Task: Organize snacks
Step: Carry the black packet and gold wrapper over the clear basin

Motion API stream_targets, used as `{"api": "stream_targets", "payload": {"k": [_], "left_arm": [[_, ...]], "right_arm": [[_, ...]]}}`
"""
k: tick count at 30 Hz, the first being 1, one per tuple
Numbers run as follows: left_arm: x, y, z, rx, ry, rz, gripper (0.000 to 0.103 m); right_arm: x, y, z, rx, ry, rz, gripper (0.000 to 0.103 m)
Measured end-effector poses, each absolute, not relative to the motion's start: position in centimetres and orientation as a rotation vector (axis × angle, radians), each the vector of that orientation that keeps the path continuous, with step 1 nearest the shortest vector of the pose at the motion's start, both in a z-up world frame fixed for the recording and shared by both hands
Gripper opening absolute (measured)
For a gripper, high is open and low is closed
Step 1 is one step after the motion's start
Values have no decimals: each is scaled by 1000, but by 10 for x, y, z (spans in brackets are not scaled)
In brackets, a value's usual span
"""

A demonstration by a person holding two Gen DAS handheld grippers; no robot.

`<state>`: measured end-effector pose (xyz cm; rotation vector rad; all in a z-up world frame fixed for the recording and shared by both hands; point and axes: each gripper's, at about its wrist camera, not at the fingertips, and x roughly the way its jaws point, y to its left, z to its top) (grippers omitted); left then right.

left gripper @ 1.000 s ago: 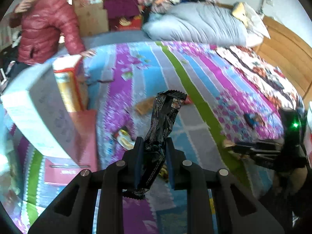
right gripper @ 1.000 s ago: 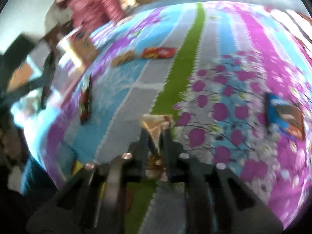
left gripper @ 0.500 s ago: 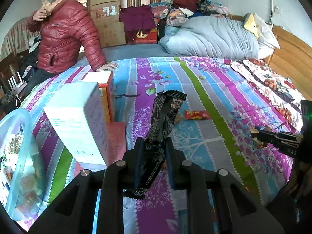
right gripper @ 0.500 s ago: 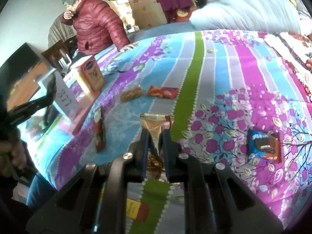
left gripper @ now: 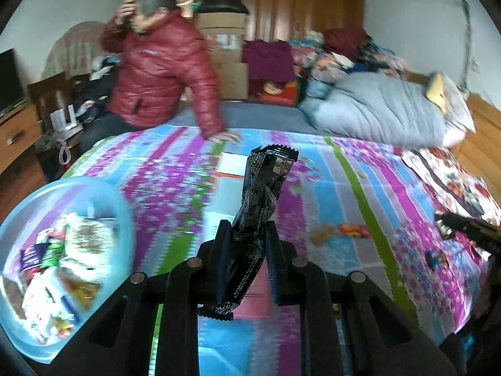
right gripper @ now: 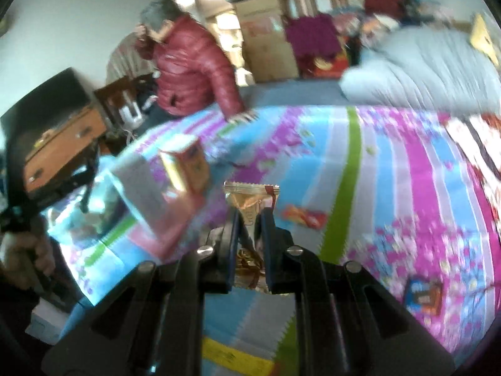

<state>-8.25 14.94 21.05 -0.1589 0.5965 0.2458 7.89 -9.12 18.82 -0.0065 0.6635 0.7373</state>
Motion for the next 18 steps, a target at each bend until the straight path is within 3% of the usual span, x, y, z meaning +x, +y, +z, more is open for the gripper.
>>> {"api": "stream_targets", "payload": {"k": [11,18], "left_arm": [[-145,257,226,-241,552,489,21],[-187,328,224,-290,550,651,21]], "right_arm": [[50,68,277,-55,529,1063,15],[20,175,295,-107,524,1241,15]]}}
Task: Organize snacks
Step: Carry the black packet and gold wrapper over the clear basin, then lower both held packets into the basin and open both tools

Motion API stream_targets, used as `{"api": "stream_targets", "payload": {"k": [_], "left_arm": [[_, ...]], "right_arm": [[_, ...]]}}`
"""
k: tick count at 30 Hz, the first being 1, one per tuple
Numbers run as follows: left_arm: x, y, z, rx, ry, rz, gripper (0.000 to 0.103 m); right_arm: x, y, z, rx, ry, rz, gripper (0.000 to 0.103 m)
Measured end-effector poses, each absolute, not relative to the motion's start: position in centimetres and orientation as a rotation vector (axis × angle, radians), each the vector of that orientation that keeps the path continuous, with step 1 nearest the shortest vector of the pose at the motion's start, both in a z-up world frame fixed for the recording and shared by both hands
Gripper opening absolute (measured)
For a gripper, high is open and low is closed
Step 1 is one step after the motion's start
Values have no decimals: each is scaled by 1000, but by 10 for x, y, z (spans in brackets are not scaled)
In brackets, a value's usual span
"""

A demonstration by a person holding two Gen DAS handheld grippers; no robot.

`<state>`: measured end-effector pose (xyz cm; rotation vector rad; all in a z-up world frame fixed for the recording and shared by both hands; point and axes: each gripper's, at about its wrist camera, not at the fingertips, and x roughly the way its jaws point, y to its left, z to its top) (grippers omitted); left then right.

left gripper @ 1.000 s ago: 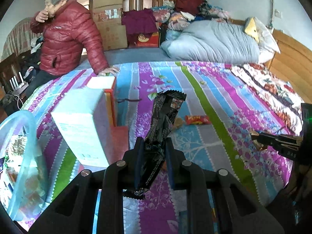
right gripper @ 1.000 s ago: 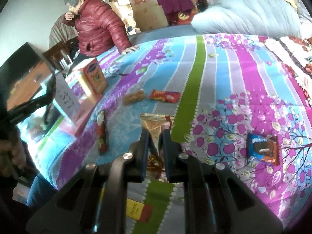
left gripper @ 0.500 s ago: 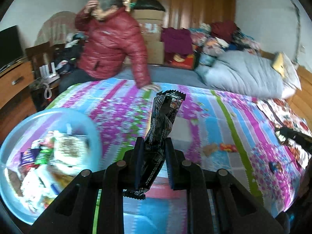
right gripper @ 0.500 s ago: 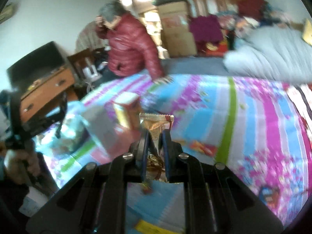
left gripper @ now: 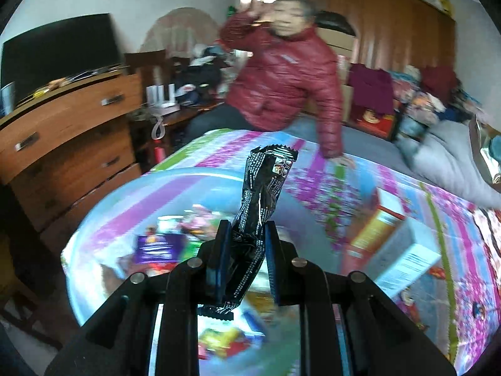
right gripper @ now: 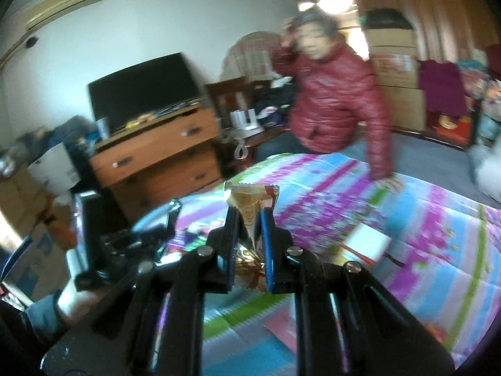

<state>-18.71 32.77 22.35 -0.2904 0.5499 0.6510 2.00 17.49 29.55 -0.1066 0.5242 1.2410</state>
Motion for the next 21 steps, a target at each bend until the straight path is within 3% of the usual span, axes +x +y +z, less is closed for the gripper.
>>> {"api": "stream_targets", "payload": {"k": [10,21], "left_arm": [[-222,379,213,-358,544,733,21],[-224,383,208,-377,543,726,21]], "right_arm": [[-23,275,287,-201,577,1381,15],[-31,301,285,-239,589,1395,15]]}}
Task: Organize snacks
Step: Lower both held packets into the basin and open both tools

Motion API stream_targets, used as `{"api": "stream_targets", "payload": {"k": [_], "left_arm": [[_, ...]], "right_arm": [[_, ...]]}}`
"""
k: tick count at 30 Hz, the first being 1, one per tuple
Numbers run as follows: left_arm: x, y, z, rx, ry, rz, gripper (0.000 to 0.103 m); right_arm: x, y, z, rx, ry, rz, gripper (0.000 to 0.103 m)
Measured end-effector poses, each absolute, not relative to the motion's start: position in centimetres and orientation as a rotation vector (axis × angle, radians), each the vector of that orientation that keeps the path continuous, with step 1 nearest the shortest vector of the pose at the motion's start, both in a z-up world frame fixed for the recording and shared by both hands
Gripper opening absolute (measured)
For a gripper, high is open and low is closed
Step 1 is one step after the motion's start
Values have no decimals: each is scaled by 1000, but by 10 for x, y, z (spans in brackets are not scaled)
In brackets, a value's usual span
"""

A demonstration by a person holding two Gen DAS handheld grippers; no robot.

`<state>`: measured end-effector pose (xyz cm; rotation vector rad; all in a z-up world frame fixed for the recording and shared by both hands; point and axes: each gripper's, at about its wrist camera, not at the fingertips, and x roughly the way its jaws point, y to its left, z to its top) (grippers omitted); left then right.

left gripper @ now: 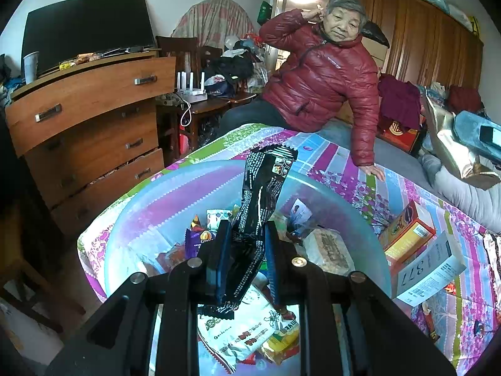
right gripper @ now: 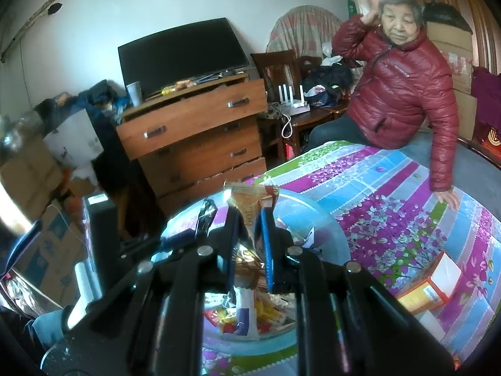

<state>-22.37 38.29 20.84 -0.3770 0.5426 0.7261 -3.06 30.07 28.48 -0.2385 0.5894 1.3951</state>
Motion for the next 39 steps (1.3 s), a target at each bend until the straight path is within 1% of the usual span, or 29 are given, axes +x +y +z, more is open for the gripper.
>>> {"api": "stream_targets", "payload": {"k": [39], "left_arm": [[-220,382,209,-386,538,726,20]], "right_arm": [[-43,313,277,-244,609,1413,15]]}}
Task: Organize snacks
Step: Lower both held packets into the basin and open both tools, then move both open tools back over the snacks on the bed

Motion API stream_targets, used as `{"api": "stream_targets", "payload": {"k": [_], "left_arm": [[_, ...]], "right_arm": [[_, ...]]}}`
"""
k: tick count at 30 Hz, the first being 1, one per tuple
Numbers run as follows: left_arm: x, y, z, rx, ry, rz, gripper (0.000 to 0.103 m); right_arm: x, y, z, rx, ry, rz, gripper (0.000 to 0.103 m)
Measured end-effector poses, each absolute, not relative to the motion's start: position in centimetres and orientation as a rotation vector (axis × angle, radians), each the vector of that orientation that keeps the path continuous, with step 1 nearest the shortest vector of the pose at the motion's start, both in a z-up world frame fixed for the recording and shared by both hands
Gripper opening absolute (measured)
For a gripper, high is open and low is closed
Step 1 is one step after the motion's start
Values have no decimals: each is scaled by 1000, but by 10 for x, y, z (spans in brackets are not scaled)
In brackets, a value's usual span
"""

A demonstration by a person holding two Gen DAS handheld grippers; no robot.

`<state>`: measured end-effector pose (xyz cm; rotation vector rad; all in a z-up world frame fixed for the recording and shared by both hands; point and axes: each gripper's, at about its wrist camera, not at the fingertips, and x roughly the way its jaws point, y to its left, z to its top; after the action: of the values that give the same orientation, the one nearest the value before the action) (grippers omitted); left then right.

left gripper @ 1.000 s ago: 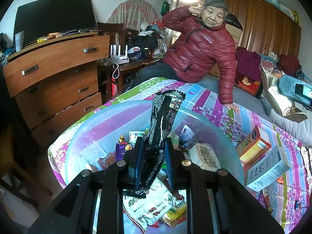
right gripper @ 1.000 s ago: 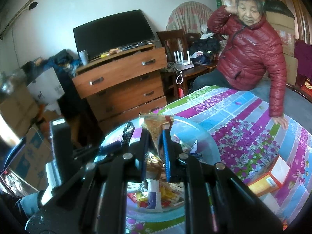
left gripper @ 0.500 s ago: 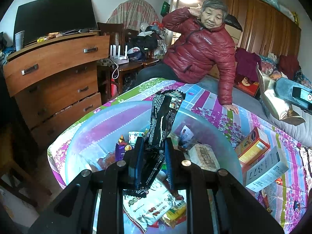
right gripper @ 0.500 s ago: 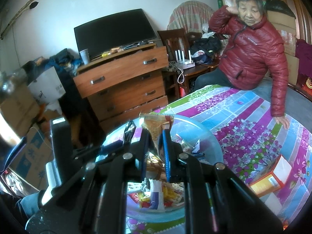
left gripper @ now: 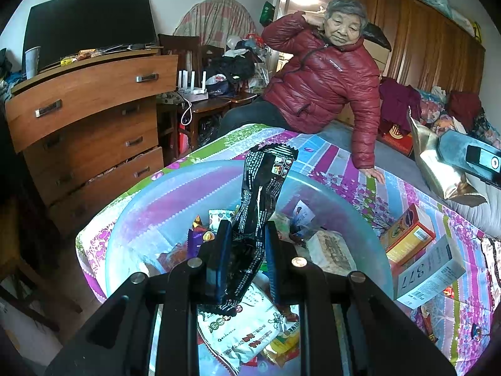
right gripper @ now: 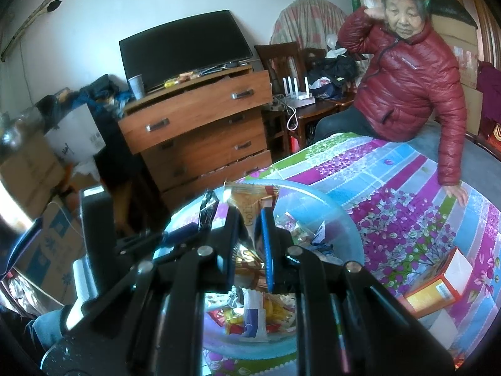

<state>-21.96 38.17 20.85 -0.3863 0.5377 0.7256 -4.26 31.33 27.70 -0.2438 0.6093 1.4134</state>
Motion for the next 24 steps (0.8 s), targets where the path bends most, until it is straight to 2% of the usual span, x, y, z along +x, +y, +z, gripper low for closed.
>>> {"api": "stream_targets", "payload": {"k": [11,15,16,17,18,19,22,24], "left_arm": [[-223,387,204,-400,541,746,20],[-222,389,200,-408,561,735,21],[-221,389,199,-406,569,734,32],[-222,389,199,-407,569,737,43],[-222,388,199,-408,564,746,66],[-225,388,199,-407,558,757,79],[-229,388,200,-410,541,782,80],[-230,388,199,-416,547,794,86]], "right_arm": [[-44,318,268,-244,620,1418,15],[-42,320,266,-234,634,1423,18],[-42,320,265,-234,639,1416,22],[-42,319,265,-231,636,1408,37],[-41,318,267,-225,632,1403,51],[-41,316,267,-217,628,1400,53],[-45,309,268,-216,621,1397,53],[-48,302,266,-218,618,1388,54]]}}
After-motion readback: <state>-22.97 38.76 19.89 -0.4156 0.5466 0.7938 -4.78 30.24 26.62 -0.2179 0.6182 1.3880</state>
